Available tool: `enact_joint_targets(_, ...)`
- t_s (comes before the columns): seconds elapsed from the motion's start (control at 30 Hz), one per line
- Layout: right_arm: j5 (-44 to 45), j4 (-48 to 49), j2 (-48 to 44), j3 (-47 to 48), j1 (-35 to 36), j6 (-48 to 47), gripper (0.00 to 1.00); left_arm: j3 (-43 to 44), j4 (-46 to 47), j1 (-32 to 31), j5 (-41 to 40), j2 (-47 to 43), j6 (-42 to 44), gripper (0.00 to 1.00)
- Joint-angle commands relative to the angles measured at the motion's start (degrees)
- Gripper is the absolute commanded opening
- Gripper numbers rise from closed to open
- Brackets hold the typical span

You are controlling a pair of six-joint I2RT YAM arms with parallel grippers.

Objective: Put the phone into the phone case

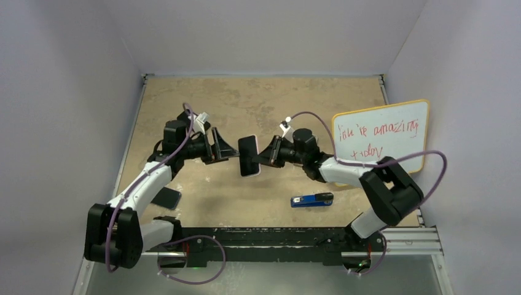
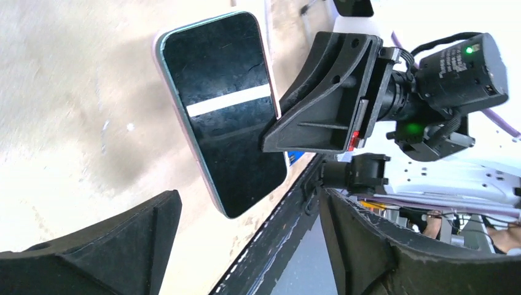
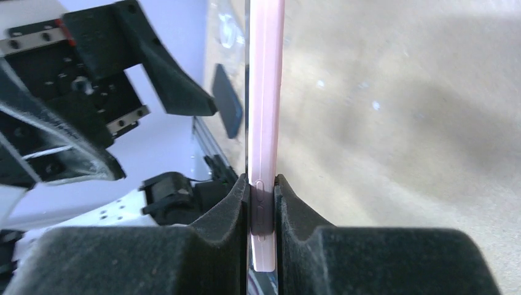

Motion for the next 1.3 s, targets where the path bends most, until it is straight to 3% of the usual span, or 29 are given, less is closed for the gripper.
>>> enact_joint_targets(0.0,-6.6,4.2,-8.6,0.7,-1.6,-1.3,0.00,4.7,-0.9,0.9,5.5,-3.5,1.8,0.88)
enact_joint_targets(0.13,-9.4,5.4,-14.8,0.0,-2.3,-1.1,0.00,6.5,1.1,1.4,8.5,-5.6,-0.8,0.90)
enact_joint_targets(0.27,-12.7,9.7,-19.7,-0.7,-2.5,0.3,0.00,5.8,10.9,1.5,11.2,-8.3,-8.6,0.89)
enact_joint_targets(0.47,-16.2,10.9,-23.5,-0.1,-2.5,2.4,0.00,1.2,34.1,1.5,15.0,-9.9,-23.8,0.91)
enact_joint_targets(0.7,-17.8,20.5,-23.6,-1.2,-2.4,8.1,0.00,-4.3,56.4,1.5,15.8,-9.0,-39.3,0.90)
enact_joint_targets(0.83,-19.4,23.6,-22.1,-1.0,-2.1,9.9,0.00,-5.4,61.8,1.5,15.2,-8.5,-42.9,0.88)
enact_joint_targets(1.1,-19.6,19.0,-21.0,1.0,0.3,7.3,0.00,-6.9,68.8,1.5,12.8,-8.6,-48.1,0.78)
enact_joint_targets(1.27,-19.4,18.7,-20.4,0.8,1.3,7.2,0.00,-8.0,68.5,1.5,10.3,-8.7,-49.9,0.59)
